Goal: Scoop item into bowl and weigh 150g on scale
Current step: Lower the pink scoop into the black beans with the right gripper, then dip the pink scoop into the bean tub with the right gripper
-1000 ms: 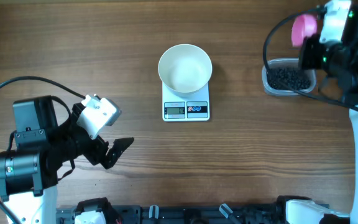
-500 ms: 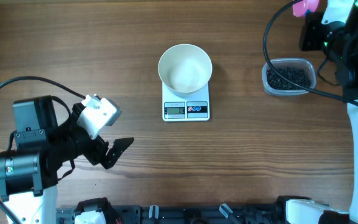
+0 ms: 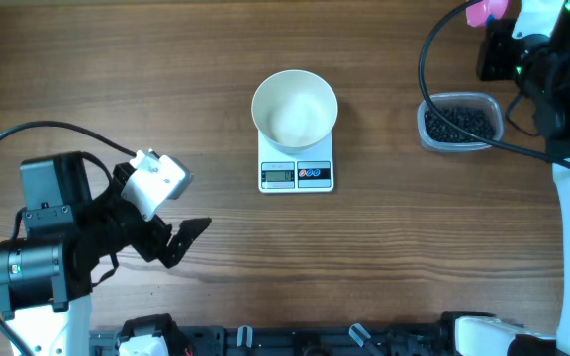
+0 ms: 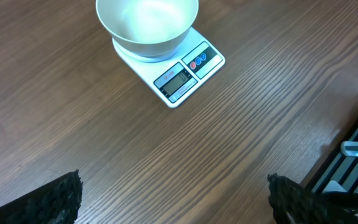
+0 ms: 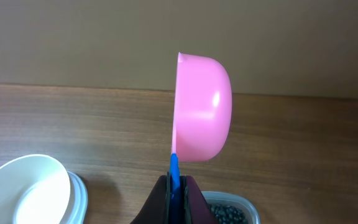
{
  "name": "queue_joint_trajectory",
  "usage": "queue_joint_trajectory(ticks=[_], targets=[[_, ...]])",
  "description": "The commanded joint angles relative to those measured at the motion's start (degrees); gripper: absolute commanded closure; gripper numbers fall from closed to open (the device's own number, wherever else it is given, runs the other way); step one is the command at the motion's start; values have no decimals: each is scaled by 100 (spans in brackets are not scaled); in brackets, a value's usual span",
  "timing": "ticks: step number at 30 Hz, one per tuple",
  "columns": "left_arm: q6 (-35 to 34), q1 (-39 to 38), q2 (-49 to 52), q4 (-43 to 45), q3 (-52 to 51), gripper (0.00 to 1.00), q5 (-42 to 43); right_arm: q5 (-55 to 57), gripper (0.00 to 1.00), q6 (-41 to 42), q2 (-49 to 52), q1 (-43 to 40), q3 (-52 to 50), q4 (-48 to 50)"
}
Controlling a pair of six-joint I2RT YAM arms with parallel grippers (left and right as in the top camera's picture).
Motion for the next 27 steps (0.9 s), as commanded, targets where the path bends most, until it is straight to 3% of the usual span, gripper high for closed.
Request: queue_joint_trajectory(ticks=[1,11,14,18,27], targets=[[564,-4,170,85,52,0,-50,-92,96,-76,17,-7,105,4],[560,-4,1388,664,52,0,634,-90,96,-221,17,-7,105,-13],[619,-4,1390,640,52,0,881,-90,96,-223,17,-7,105,-13],[1231,-4,1300,400,52,0,1121,-90,96,-229,17,-7,105,-11],[1270,-4,1300,365,52,0,1008,-92,96,-247,15,-7,105,-24]])
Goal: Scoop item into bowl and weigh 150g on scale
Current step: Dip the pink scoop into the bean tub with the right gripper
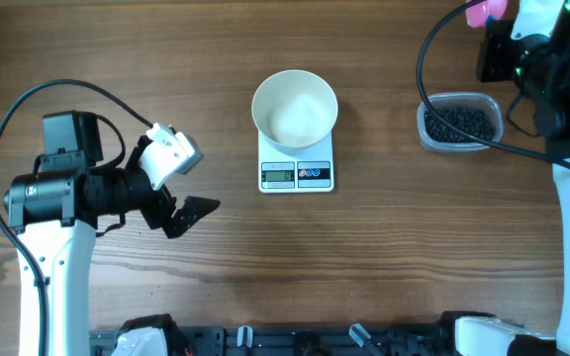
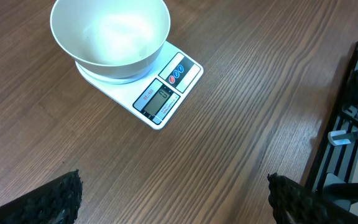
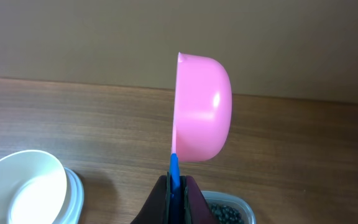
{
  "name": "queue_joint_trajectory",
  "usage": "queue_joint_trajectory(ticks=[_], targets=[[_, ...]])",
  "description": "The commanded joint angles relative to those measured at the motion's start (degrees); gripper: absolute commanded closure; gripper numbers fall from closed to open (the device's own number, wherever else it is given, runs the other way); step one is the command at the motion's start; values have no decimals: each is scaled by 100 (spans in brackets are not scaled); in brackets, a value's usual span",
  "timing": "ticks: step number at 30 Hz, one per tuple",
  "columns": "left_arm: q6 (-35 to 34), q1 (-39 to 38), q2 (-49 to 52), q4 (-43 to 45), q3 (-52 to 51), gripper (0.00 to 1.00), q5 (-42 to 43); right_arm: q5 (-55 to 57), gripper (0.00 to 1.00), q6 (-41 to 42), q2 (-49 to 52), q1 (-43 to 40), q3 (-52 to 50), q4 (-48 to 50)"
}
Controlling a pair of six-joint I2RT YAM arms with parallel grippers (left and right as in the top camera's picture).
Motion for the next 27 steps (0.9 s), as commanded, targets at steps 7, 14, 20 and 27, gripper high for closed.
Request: queue_joint_trajectory(ticks=[7,14,20,27], targets=[[140,-4,-68,0,52,0,-146,-81,96,-87,15,-7,105,-39],[142,-4,-68,0,52,0,-262,195,96,-560,15,-7,105,-1478],[142,-4,-68,2,52,0,-262,1150,96,-369,15,-7,105,-2682],[142,-4,-68,0,52,0,-262,1224,96,-658,70,-7,-350,-2588]])
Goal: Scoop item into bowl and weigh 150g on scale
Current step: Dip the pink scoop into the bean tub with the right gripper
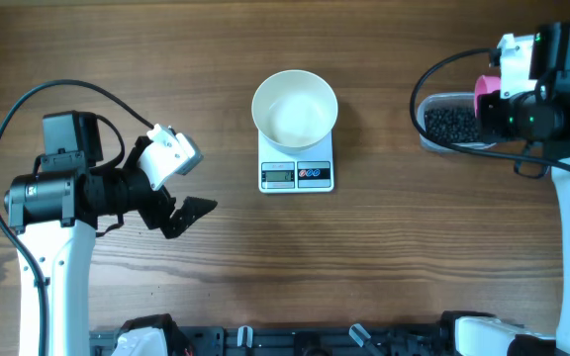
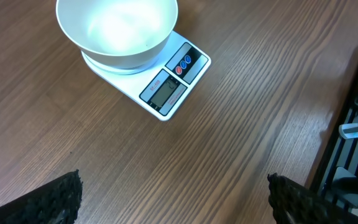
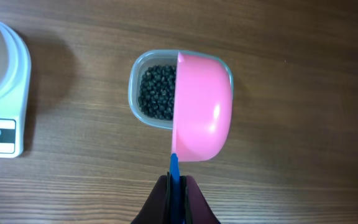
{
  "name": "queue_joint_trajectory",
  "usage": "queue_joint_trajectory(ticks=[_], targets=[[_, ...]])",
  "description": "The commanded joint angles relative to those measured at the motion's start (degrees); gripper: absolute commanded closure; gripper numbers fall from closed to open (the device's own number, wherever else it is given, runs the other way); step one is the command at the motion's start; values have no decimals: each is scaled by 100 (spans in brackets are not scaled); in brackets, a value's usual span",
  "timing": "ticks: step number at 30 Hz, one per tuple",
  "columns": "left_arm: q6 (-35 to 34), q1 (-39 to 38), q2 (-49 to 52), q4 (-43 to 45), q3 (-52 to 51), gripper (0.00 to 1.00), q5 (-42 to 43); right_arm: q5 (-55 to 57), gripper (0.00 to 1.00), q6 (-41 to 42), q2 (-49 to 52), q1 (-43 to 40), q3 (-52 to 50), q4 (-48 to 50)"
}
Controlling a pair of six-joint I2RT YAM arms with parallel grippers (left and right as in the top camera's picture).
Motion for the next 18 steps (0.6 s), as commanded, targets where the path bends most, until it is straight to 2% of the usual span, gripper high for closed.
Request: queue_joint_trajectory(ticks=[1,4,13,18], targets=[[118,-4,-63,2,52,0,0,278,96,-133,111,-7,-315,153],[118,-4,-63,2,52,0,0,673,96,-210,393,-7,-520,278],[118,-4,-63,2,52,0,0,890,96,-422,1488,-7,-542,846],[118,-4,-63,2,52,0,0,1342,96,-439,1650,-7,-542,896]])
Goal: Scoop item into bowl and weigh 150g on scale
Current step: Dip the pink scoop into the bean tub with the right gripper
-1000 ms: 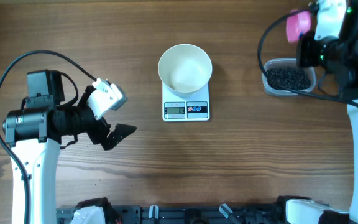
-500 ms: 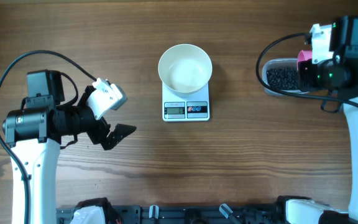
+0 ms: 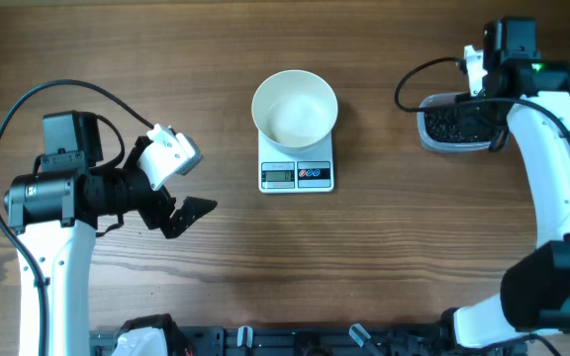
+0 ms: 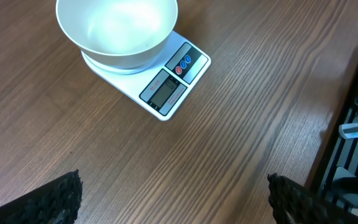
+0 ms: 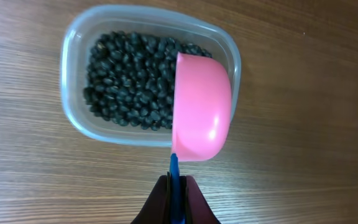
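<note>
A white bowl (image 3: pixel 295 109) stands empty on a white digital scale (image 3: pixel 296 174) at the table's middle; both also show in the left wrist view, bowl (image 4: pixel 117 28) and scale (image 4: pixel 166 90). At the back right is a clear tub of black beans (image 5: pixel 135 81). My right gripper (image 5: pixel 175 180) is shut on the blue handle of a pink scoop (image 5: pixel 201 106). The scoop hangs on edge just over the tub's right half. My left gripper (image 3: pixel 188 220) is open above bare wood, left of and nearer than the scale, holding nothing.
The tub (image 3: pixel 455 123) lies under the right wrist in the overhead view. Black cables loop beside both arms. A black rail (image 3: pixel 295 341) runs along the table's front edge. Wood table (image 3: pixel 384 257) spreads between scale and arms.
My right gripper has come lower and closer over the bean tub with the scoop, so the tub looks larger. The left arm, bowl and scale have not moved.
At first my left gripper hung open at the front left and my right held the scoop high at the back right, facing level. Then the left arm had shifted nearer the scale. Later the right gripper pointed down over the tub, and now sits closer to the beans.
</note>
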{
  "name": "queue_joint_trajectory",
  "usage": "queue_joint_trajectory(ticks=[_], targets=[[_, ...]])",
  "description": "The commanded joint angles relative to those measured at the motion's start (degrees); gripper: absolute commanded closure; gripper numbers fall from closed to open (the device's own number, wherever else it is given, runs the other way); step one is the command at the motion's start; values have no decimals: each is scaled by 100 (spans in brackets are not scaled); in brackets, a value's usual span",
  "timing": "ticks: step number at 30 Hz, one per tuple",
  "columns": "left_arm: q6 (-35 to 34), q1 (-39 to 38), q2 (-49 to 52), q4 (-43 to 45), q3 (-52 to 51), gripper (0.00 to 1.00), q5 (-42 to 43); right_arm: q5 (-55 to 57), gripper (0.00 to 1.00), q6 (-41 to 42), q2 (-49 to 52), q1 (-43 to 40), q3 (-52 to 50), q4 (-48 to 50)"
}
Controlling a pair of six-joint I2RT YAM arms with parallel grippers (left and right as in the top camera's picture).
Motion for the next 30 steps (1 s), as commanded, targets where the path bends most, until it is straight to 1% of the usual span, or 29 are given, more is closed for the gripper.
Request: queue_joint_trajectory(ticks=[1,3,11,18,22,26,30], targets=[[118,-4,-63,0,52,0,0,494,96,-103,92,-7,-13,46],[118,-4,-63,0,52,0,0,527,96,-229,101,-7,-101,109],[118,-4,-63,0,52,0,0,579,96,-212,103,-7,-957,713],[118,-4,-63,2,52,0,0,186,96,-273,162,-7,-1021,1056],[118,-4,-63,0,52,0,0,125,96,-271,516,-7,-1021,1086],[118,-4,-63,0,52,0,0,-660,96,-256,566,-9,-1019,1130],[118,-4,-63,0,52,0,0,-1209,96,-216,566,-105,-1021,1130]])
